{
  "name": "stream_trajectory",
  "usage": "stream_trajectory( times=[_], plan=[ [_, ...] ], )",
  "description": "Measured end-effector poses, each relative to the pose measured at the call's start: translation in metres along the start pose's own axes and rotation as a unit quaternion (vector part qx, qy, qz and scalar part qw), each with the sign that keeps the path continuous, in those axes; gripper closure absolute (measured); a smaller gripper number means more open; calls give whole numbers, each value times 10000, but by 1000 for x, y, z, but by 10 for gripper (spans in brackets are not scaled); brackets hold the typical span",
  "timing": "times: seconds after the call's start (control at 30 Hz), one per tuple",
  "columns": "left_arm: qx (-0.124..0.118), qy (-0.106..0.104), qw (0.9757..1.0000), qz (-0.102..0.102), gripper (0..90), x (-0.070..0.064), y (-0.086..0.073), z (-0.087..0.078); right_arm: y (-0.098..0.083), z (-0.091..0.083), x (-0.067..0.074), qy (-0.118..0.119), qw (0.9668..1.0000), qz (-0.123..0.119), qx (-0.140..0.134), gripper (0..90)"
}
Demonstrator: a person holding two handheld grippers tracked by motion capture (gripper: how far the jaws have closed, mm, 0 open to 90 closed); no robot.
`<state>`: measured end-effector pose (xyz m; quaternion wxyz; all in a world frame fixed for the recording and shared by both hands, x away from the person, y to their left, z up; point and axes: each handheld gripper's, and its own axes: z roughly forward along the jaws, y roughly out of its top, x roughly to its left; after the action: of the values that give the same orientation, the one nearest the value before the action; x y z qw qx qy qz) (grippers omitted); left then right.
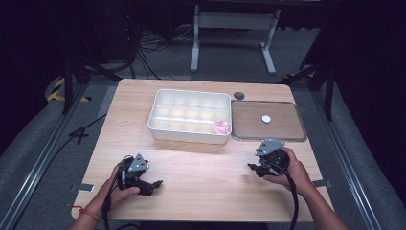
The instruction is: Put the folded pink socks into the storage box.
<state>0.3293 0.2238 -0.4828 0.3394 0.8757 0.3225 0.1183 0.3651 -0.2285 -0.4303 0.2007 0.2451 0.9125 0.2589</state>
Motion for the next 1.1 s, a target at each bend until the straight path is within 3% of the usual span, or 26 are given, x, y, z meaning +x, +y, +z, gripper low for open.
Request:
stream_trajectory(
  times=[0.63,0.67,1.1],
  plan=[
    [2,-2,10000,-1,68,0,0,0,-46,-6,9,121,9995,153,-236,359],
    [-2,-1,10000,-3,68,0,0,0,-50,-7,9,164,9991,269,-276,359],
    [-1,-2,10000,-1,68,0,0,0,-80,-12,10,245,9965,679,-411,349]
  ],
)
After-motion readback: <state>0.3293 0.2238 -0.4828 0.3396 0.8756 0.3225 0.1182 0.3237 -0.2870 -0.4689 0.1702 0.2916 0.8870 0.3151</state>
